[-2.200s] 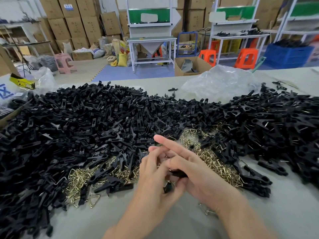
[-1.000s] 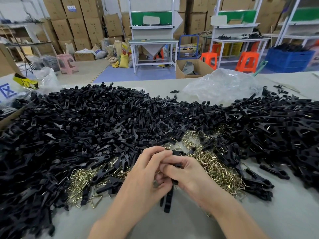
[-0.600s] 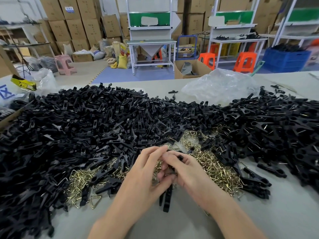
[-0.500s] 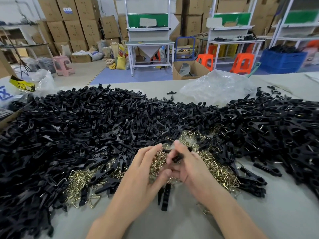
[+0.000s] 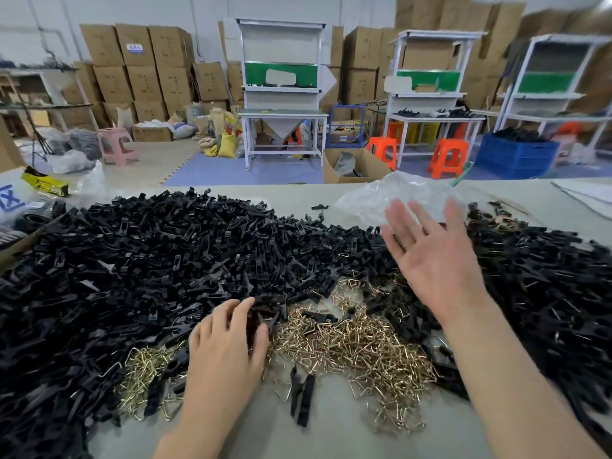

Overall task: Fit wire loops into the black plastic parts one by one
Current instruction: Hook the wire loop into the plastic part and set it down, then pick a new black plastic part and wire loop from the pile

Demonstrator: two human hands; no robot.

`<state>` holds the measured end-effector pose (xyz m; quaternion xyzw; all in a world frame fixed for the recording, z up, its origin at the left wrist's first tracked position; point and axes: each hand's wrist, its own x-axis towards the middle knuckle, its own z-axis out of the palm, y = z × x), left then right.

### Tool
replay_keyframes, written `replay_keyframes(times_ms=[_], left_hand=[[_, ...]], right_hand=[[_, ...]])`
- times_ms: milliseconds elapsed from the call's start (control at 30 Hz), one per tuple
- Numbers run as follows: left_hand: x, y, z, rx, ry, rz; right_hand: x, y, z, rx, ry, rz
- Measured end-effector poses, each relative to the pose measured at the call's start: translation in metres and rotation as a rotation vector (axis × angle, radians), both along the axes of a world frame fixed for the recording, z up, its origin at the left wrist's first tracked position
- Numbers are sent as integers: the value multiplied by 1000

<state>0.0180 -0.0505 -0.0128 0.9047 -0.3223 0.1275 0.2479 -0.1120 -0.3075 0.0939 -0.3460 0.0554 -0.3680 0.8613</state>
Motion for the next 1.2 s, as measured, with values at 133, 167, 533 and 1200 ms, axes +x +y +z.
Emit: replay_keyframes(times_ms=[133,167,533,1200], left_hand=[[15,6,-4,207,-8,91],[19,8,-3,238,-16,95],[26,2,-4,224,52,-61],[26,4,2,-308,143,-36]], right_hand=[[20,65,-61,-639,548,-75],[23,77,-76,-863,645,-127],[33,90,-126,-1717,946,-374],[27,87,-115,-1379,822,-331]])
